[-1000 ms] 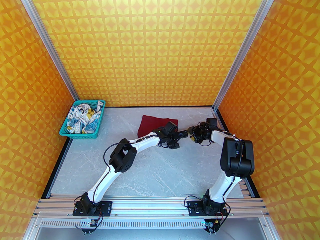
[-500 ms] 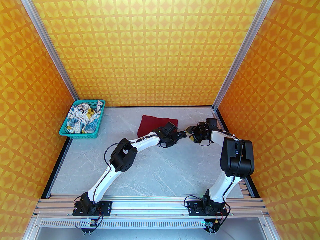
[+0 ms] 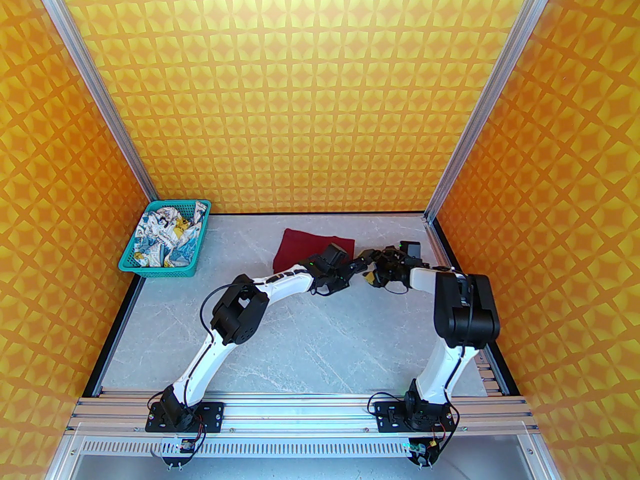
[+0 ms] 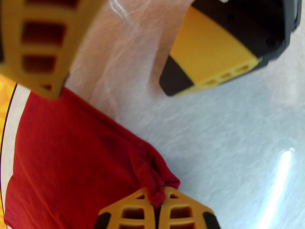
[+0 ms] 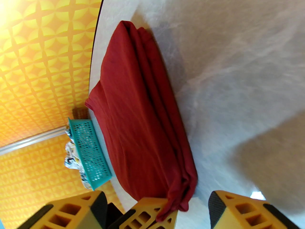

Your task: Fold and stack the mixed laundry pile

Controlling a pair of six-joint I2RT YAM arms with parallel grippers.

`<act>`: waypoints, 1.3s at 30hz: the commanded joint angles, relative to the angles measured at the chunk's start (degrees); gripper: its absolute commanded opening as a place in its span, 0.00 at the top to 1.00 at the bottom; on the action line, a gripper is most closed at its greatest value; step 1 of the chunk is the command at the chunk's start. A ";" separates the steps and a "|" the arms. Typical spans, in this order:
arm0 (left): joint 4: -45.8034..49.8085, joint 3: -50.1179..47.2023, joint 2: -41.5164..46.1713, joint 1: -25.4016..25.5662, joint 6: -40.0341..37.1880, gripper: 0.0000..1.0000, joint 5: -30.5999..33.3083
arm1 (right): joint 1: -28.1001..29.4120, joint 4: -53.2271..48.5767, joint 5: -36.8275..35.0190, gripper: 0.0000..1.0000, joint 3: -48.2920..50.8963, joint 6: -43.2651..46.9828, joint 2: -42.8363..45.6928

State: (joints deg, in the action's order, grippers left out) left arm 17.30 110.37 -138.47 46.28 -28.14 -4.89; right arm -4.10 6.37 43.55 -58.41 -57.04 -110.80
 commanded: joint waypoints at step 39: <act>-10.42 -25.31 25.28 -1.20 15.70 0.53 -0.86 | 2.60 -48.25 -24.69 1.00 -45.11 39.56 -18.05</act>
State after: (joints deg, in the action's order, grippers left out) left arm 8.32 88.60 -118.30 45.89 -18.68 -4.69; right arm 0.60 -27.42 29.85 -97.54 -29.50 -126.65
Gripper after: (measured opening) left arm 0.475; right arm 0.056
